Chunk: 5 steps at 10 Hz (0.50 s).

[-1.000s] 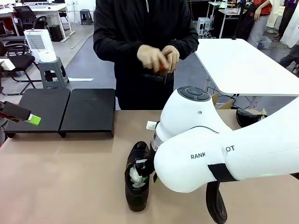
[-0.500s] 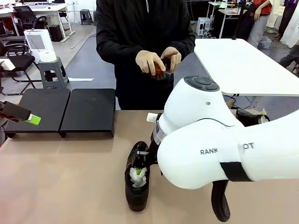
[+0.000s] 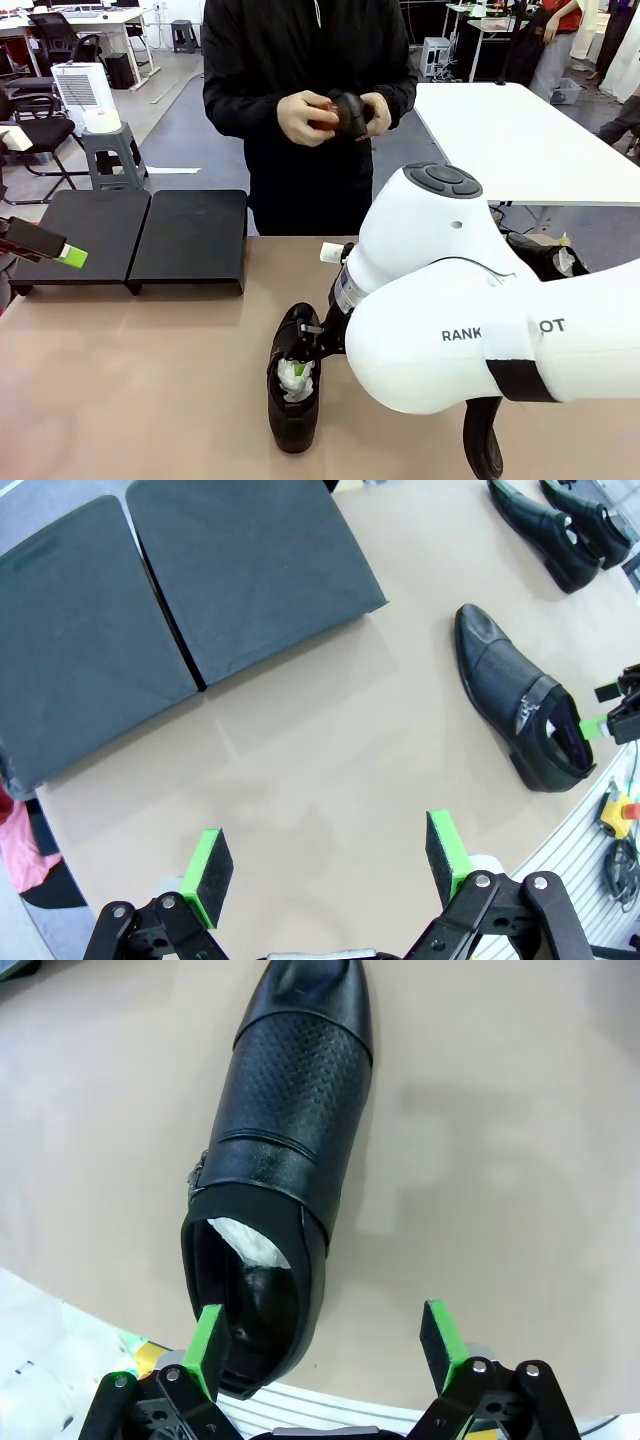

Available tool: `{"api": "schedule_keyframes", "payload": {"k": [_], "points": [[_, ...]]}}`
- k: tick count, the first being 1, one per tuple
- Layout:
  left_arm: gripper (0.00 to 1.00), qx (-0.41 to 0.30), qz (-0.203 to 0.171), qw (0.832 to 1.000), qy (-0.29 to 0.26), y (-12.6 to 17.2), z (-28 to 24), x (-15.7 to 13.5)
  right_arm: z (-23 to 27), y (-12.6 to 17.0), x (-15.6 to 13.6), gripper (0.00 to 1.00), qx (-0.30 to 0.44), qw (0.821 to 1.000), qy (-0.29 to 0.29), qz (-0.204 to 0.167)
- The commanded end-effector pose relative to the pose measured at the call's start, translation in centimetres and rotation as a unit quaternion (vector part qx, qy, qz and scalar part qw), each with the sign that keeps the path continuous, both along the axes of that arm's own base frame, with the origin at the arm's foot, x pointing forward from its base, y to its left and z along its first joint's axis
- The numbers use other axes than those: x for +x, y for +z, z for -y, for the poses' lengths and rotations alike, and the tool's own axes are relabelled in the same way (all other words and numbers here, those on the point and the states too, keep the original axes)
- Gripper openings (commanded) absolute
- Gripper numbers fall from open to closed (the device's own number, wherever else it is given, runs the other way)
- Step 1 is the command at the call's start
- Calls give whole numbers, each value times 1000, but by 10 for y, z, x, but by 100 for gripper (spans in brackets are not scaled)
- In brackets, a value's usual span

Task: Organize the shoes by placing them on the stand.
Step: Place the Shoe from the middle of the table onto the Shoes Stand.

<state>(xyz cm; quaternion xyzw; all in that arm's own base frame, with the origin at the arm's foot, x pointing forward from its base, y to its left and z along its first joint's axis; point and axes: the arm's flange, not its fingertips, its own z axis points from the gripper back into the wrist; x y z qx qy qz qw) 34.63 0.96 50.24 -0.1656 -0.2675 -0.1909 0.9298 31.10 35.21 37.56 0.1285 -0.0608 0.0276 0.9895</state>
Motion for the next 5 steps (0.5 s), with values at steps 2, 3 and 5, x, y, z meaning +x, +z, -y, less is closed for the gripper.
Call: {"api": "schedule_keyframes", "payload": {"k": [2,3,5], "points": [[100,-7,2,1000,-6,0,-1,0,-5,2,4,100,5,1000,0,0],[100,-7,2,1000,-6,0,-1,0,-5,2,4,100,5,1000,0,0],[100,-7,2,1000,-6,0,-1,0,-5,2,4,100,5,1000,0,0]]}}
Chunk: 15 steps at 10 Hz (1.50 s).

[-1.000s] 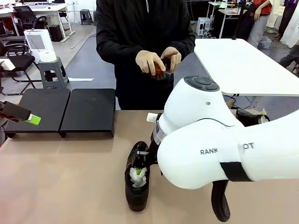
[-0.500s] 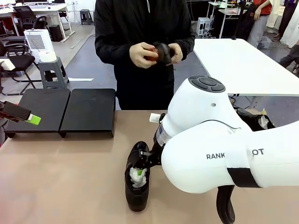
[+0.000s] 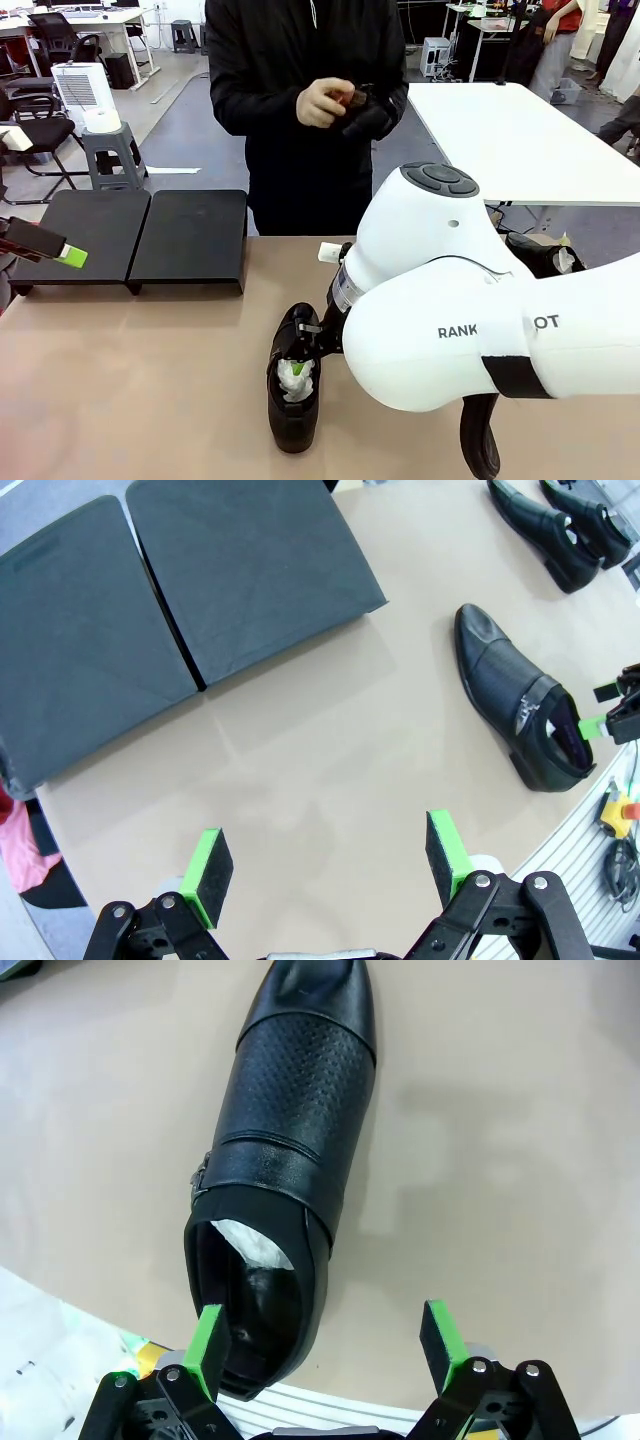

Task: Organize the shoes by placing them on the stand.
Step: Place the Shoe from the middle of the table onto the Shoes Stand.

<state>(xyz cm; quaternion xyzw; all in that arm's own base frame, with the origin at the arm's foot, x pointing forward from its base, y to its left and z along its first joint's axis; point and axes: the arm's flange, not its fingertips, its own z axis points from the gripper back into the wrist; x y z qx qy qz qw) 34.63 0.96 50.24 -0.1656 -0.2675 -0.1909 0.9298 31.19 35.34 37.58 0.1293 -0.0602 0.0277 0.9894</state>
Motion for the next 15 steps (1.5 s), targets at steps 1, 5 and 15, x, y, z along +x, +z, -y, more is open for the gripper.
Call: {"api": "schedule_keyframes", "payload": {"k": [1,5,15], "points": [[100,-7,2,1000,-6,0,-1,0,0,0,0,100,0,1000,0,0],[100,-7,2,1000,-6,0,-1,0,162,74,-31,100,-111,993,-36,27],[100,70,27,997,12,12,147,-22,256,108,-15,100,-94,986,-133,-25]]}}
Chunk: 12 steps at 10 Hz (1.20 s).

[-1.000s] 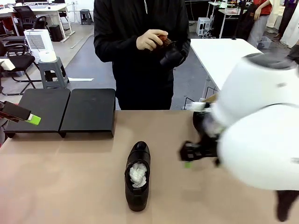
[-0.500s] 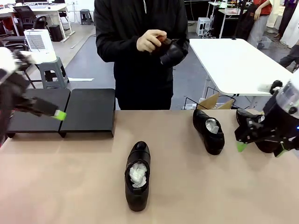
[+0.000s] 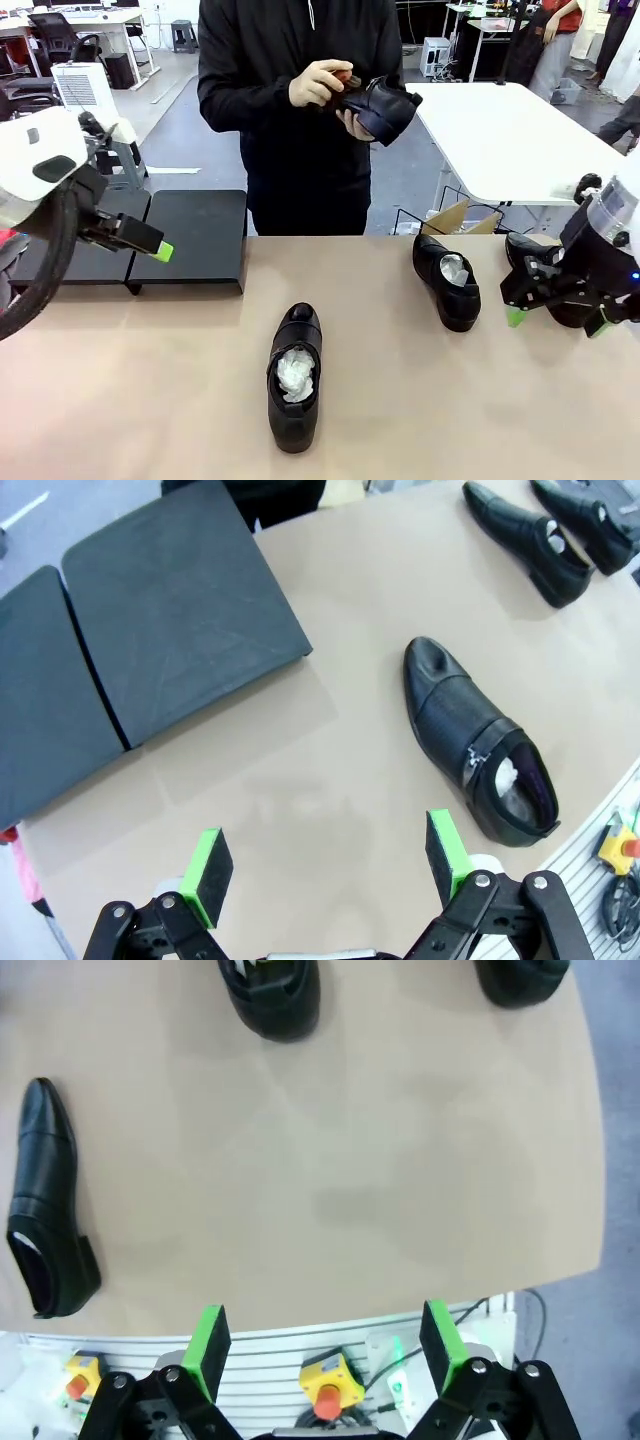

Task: Organize the shoes by placing them on the stand.
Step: Place the Shoe from the middle of the table onto the Shoes Stand.

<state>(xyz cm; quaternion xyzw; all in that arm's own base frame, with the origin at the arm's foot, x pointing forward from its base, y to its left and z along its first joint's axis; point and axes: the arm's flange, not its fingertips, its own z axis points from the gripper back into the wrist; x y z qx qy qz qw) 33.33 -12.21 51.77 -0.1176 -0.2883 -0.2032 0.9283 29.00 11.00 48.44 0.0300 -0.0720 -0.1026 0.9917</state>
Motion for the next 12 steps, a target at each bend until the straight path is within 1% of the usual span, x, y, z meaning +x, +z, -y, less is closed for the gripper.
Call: {"api": "schedule_keyframes", "payload": {"k": [1,2,3,4,5,6,7,8,9,10,11,12], "points": [[100,47,-28,998,8,-6,47,-20,40,2,11,100,12,997,-1,-71],[100,50,-38,997,46,-26,93,-34,69,4,13,100,-6,994,-24,-105],[100,70,-88,993,39,-44,129,-45,86,5,11,100,-8,992,-34,-121],[100,51,-121,990,41,-61,163,-51,99,5,10,100,-2,991,-42,-129],[100,24,-150,988,43,-71,191,-58,108,3,7,100,-1,990,-45,-133],[100,15,-178,983,39,-74,197,-56,117,-1,6,100,8,988,-58,-143],[100,59,-115,991,36,-74,170,-74,124,-4,3,100,10,988,-71,-140],[100,59,-115,991,36,-74,170,-74,114,-5,3,100,7,989,-65,-136],[100,47,-155,986,33,-87,202,-76,114,-5,3,100,7,989,-65,-136],[100,87,-159,982,61,-88,216,-77,114,-5,3,100,7,989,-65,-136],[100,92,-175,977,83,-91,237,-75,114,-5,3,100,7,989,-65,-136],[100,76,-178,975,110,-92,256,-76,114,-5,3,100,7,989,-65,-136]]}}
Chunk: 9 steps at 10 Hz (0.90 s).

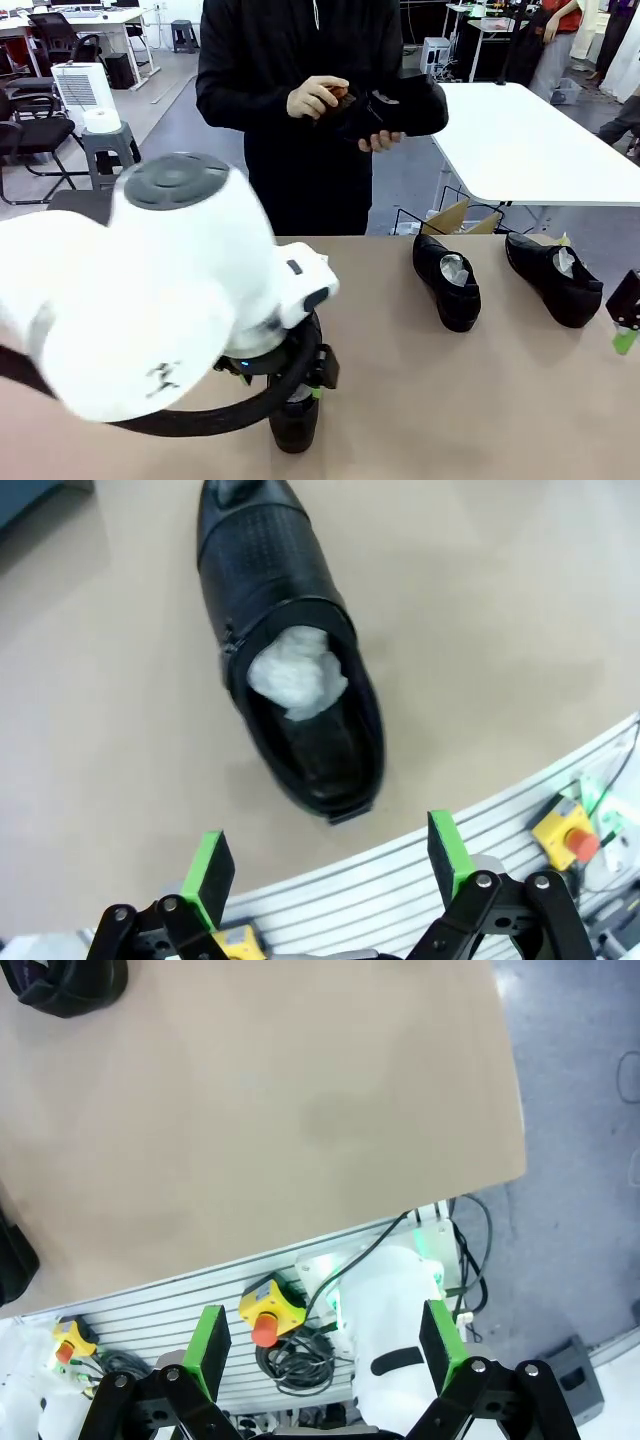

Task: Organize the shoes by placing them on the stand.
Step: Place the Shoe from the middle of the table onto the Shoes Stand.

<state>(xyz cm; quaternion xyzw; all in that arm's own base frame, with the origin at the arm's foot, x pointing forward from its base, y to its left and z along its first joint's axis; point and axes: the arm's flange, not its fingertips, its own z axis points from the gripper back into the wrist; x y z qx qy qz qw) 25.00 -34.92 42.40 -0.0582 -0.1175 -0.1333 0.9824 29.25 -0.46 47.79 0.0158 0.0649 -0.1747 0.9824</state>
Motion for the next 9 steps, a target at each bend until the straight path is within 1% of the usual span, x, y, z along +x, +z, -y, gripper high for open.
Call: {"api": "schedule_keyframes", "payload": {"k": [1,2,3,4,6,8,9], "points": [[100,13,-11,998,56,-2,46,9,-1,1,0,100,2,1000,4,3],[100,17,-19,998,63,-5,58,16,-1,1,0,100,2,1000,4,3],[100,24,-15,997,72,-7,69,23,-1,1,0,100,2,1000,4,3],[100,29,-22,996,78,-14,74,28,-1,1,0,100,2,1000,4,3],[100,34,-33,994,95,-38,77,42,-1,1,0,100,2,1000,4,3],[100,26,-44,993,102,-49,79,48,-1,1,0,100,2,1000,4,3],[100,28,-44,993,108,-55,78,51,-1,1,0,100,2,1000,4,3]]}}
